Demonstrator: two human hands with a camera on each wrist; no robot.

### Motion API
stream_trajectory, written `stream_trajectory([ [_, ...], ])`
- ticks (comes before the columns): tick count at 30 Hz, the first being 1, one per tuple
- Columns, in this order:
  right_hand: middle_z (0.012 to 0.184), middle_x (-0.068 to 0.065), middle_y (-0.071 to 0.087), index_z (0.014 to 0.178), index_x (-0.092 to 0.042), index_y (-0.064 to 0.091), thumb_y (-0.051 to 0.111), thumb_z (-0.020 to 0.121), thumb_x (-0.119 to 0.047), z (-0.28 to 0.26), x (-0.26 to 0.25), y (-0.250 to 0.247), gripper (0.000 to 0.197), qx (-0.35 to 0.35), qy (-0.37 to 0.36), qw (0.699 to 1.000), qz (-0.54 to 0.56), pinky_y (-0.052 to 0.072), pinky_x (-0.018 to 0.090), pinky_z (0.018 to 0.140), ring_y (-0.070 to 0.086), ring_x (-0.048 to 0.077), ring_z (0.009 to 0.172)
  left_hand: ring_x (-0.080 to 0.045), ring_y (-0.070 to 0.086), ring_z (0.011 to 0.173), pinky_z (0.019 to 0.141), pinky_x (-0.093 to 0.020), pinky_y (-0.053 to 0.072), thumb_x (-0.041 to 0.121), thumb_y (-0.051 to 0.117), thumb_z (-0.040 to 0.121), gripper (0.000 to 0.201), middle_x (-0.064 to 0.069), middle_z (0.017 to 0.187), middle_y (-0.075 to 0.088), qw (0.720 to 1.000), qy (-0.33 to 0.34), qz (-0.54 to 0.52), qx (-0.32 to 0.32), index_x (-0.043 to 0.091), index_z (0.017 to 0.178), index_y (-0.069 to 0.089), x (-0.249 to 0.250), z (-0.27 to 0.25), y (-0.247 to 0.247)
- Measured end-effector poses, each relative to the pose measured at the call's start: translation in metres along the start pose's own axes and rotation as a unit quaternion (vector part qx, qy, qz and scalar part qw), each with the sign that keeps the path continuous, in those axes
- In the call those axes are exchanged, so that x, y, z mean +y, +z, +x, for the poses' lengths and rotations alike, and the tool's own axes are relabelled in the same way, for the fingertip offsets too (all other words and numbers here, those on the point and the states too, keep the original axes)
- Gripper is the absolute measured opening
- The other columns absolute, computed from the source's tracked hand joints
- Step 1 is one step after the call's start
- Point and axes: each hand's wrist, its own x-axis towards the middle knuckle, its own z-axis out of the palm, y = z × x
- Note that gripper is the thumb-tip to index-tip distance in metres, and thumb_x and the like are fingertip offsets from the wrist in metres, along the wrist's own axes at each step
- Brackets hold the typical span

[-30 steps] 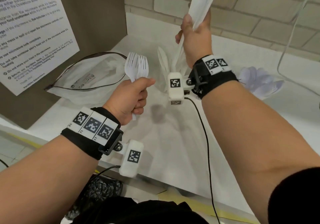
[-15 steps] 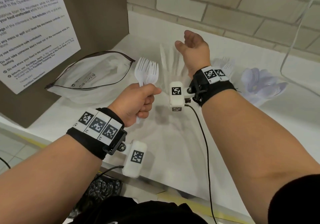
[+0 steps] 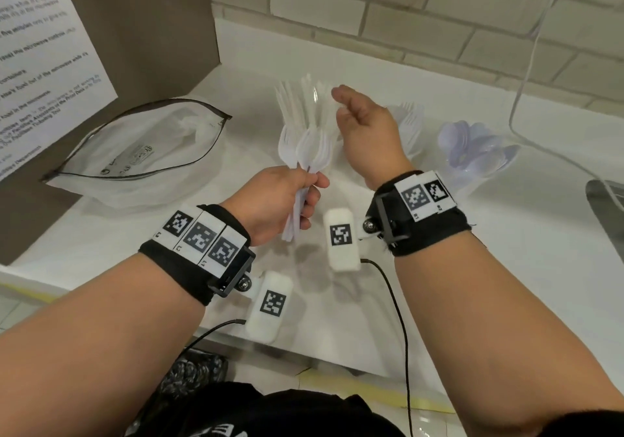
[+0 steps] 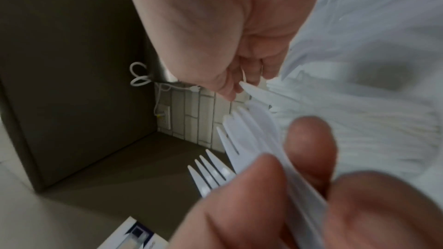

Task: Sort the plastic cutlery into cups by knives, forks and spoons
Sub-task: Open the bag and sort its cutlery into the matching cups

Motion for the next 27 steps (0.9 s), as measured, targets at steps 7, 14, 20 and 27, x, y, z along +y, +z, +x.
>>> stream_trajectory([
  [7, 0.100, -0.014, 0.066, 0.107, -0.022, 0.066, 0.056, 0.093, -0.028, -0.013, -0.006, -0.030, 0.019, 0.044, 0.015, 0.998, 0.035, 0.048, 0.023, 0.087, 0.060, 0.000, 0.092, -0.013, 0.037, 0.048, 0.049, -0.028, 0.034, 0.021, 0.045, 0.099, 0.017, 0.000, 0.064, 0.042, 0.999, -0.006, 0.047, 0.015, 0.010, 0.101, 0.058, 0.003, 0.006, 0.023],
  [14, 0.101, -0.004, 0.060, 0.130, -0.033, 0.047, 0.061, 0.080, -0.061, -0.039, -0.006, -0.032, 0.059, -0.088, 0.009, 0.988, -0.124, 0.052, 0.020, 0.067, 0.059, 0.003, 0.063, -0.014, 0.041, 0.063, 0.063, -0.031, 0.038, 0.016, 0.042, 0.101, 0.025, -0.003, 0.071, 0.046, 0.990, 0.022, 0.125, -0.054, 0.010, 0.081, 0.057, 0.003, 0.008, 0.040],
  [20, 0.082, 0.002, 0.062, 0.095, -0.014, 0.061, 0.062, 0.090, -0.034, -0.046, 0.004, -0.032, 0.021, -0.102, -0.054, 0.985, -0.130, 0.050, 0.030, 0.066, 0.059, 0.017, 0.071, -0.016, 0.053, 0.061, 0.062, -0.027, 0.051, 0.029, 0.043, 0.100, 0.030, -0.001, 0.064, 0.047, 0.985, -0.026, 0.125, -0.119, 0.005, 0.090, 0.057, -0.004, 0.003, 0.036],
  [27, 0.061, 0.002, 0.058, 0.076, -0.021, 0.051, 0.066, 0.088, -0.031, -0.036, 0.006, -0.046, 0.022, -0.046, -0.032, 0.998, -0.026, 0.052, 0.036, 0.046, 0.061, 0.027, 0.047, -0.014, 0.043, 0.050, 0.050, -0.028, 0.042, 0.040, 0.038, 0.098, 0.035, -0.001, 0.062, 0.048, 0.991, 0.032, 0.056, -0.121, 0.008, 0.097, 0.052, 0.006, -0.007, 0.047],
])
